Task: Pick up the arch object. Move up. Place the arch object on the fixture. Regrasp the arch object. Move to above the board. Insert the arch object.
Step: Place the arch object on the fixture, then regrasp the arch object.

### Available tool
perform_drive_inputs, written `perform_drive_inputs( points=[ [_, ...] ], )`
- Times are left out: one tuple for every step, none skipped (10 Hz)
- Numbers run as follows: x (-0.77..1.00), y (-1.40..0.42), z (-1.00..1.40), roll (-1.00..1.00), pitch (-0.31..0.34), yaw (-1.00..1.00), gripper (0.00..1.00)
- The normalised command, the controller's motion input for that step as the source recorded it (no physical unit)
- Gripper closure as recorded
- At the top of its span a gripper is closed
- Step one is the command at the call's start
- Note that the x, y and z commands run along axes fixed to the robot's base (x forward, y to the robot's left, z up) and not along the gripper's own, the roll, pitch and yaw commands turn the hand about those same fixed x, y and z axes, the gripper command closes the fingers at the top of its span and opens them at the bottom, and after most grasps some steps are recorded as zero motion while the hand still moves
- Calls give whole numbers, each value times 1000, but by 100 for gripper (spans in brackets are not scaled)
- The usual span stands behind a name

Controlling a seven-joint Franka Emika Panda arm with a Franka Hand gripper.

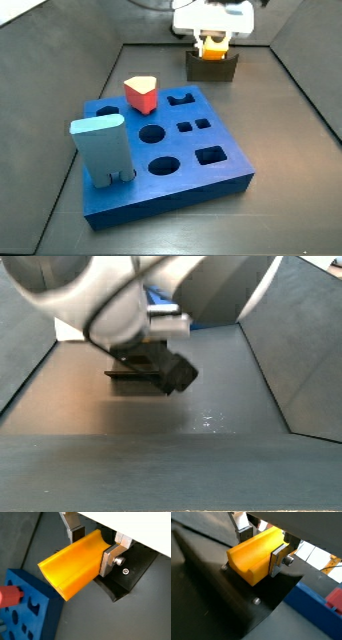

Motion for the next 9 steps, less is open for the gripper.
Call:
perform_drive_inputs(
  points=[
    [97, 61, -201, -147, -81, -80, 100],
    [0, 0, 0, 0, 0, 0, 0],
    [0, 0, 1000, 33, -23, -62, 0],
    [-2, 1, 1000, 34, -21, -59, 0],
    [-23, 3, 1000, 43, -14, -32, 0],
    [-27, 1, 1000, 54, -10, -16, 0],
    [-35, 2, 1000, 58, 11, 0, 0],
    [-36, 3, 979, 56, 24, 5, 0],
    [-32, 4, 753, 55, 46, 8, 0]
  ],
)
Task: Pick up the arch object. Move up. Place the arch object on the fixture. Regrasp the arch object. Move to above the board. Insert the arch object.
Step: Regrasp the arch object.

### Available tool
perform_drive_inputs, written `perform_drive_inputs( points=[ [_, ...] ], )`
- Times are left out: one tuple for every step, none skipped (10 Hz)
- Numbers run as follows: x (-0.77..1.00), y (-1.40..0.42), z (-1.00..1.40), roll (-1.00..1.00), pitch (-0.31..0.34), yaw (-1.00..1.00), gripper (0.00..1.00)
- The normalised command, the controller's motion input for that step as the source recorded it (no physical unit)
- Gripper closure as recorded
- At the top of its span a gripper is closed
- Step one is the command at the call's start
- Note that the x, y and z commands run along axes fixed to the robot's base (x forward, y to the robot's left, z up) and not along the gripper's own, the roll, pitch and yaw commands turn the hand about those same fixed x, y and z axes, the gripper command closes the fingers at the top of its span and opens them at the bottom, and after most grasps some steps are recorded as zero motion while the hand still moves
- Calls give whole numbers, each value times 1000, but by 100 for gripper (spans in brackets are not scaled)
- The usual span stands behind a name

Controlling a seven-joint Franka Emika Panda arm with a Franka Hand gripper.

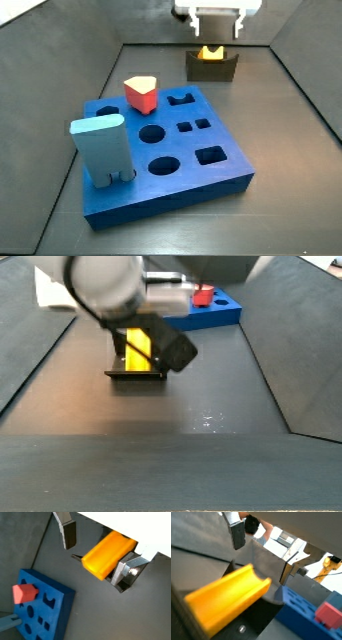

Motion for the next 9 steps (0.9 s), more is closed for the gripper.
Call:
perform_drive_inputs(
  points=[
    [-29, 3, 577, 52, 56, 5, 0],
    [-32, 5, 338, 42, 60, -3, 0],
    [-33, 6, 218, 44, 59, -8, 0],
    [-128, -894, 983, 1000, 47, 19, 0],
    [-118, -861, 953, 1000, 46, 19, 0],
    [-124, -747, 852, 1000, 35, 18, 0],
    [-133, -606, 681, 1000, 26, 18, 0],
    [-100, -400, 417, 1000, 21, 17, 0],
    [-66, -228, 197, 1000, 20, 17, 0]
  ],
)
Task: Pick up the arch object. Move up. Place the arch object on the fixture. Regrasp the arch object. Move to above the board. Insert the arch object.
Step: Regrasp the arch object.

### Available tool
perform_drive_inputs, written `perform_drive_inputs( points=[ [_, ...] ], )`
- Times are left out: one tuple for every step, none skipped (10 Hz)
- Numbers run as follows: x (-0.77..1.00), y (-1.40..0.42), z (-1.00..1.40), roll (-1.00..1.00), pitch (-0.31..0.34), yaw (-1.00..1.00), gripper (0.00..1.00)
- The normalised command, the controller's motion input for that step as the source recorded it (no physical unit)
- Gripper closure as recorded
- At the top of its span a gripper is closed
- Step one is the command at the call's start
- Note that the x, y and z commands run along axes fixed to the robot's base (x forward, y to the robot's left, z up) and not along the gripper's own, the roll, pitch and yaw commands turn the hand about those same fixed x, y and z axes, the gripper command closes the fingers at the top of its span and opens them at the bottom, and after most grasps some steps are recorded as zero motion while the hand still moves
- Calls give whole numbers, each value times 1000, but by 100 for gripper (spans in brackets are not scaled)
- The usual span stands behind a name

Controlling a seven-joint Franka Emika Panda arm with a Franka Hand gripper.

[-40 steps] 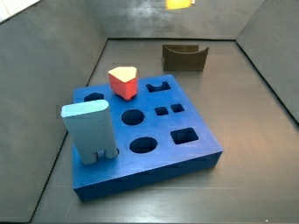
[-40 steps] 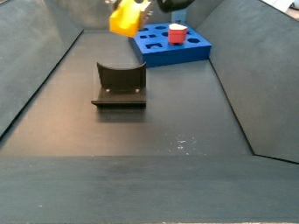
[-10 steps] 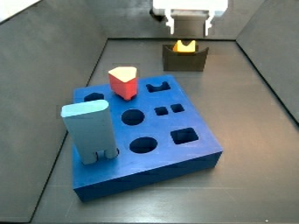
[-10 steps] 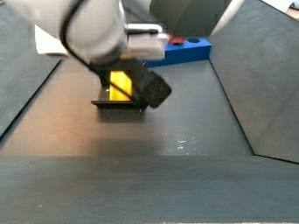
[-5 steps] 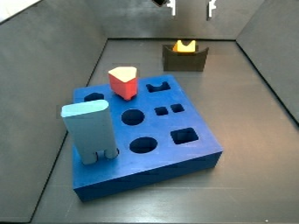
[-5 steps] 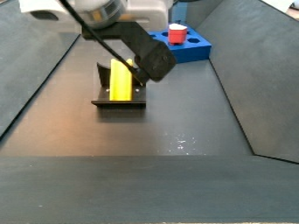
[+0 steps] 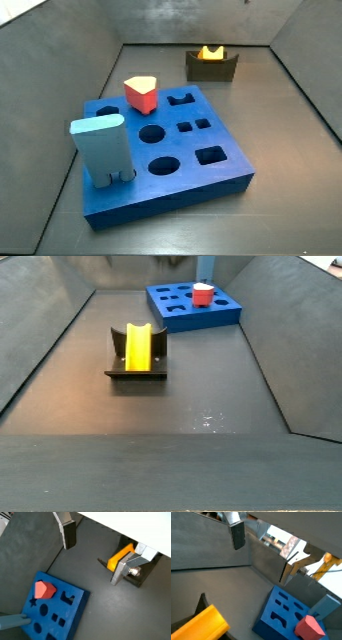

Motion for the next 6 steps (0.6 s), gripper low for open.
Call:
perform_drive_inputs(
  points=[
    [-26, -47, 1, 1000, 19, 18, 0],
    [-12, -28, 15, 1000, 20, 18, 0],
    [-22, -30, 29, 1000, 18, 18, 0],
    [-31, -31, 20, 1000, 13, 19, 0],
    [-41, -30, 13, 1000, 6, 19, 0],
    [-46, -24, 11, 1000, 1, 20, 0]
  ],
)
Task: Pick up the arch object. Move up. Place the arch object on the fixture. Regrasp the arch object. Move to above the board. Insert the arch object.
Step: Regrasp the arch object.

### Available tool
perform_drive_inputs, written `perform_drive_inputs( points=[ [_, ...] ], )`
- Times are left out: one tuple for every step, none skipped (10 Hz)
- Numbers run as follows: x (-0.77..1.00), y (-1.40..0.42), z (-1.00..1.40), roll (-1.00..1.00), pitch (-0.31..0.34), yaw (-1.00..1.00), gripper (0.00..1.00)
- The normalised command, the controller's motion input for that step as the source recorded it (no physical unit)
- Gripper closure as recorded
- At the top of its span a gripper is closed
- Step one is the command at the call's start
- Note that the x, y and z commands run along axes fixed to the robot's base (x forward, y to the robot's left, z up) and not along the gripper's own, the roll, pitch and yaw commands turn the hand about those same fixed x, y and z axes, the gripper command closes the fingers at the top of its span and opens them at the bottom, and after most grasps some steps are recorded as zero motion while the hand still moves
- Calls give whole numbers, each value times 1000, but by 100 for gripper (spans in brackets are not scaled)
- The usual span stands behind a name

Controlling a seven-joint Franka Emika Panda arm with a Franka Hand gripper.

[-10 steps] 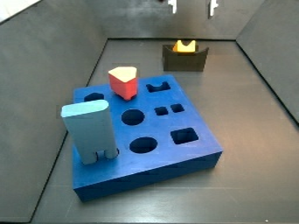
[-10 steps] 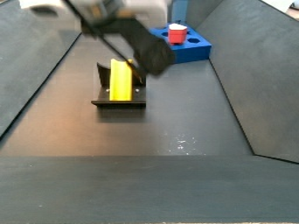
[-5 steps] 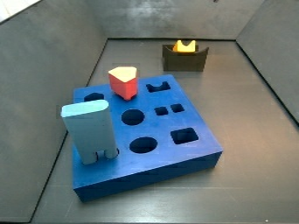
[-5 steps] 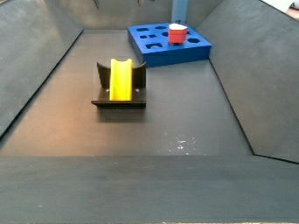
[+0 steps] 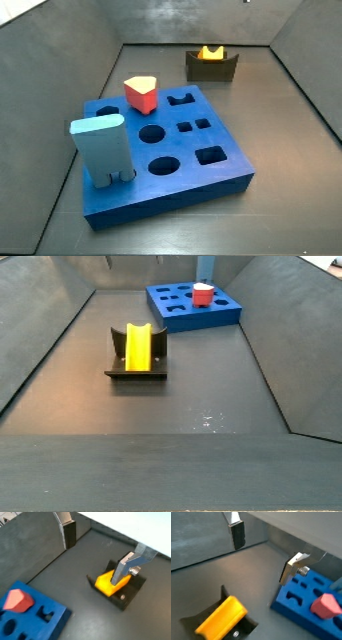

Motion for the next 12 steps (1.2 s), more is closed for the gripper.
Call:
perform_drive_inputs(
  points=[
    [-43, -23, 2, 1000, -6, 20, 0],
    [-43, -24, 2, 1000, -12, 22, 0],
    [-38, -19, 6, 1000, -20, 23, 0],
    [-32, -20, 2, 1000, -26, 24, 0],
    [-32, -19, 3, 1000, -28, 24, 0],
    [-29, -18, 8, 1000, -29, 26, 0],
    [-23, -18, 15, 1000, -26, 26, 0],
    [-16, -19, 11, 1000, -22, 27, 0],
    [0, -21, -2, 1000, -20, 28, 0],
    [14, -20, -8, 1000, -11, 29, 0],
    [31, -25, -8, 1000, 2, 31, 0],
    [42, -25, -11, 1000, 14, 33, 0]
  ],
)
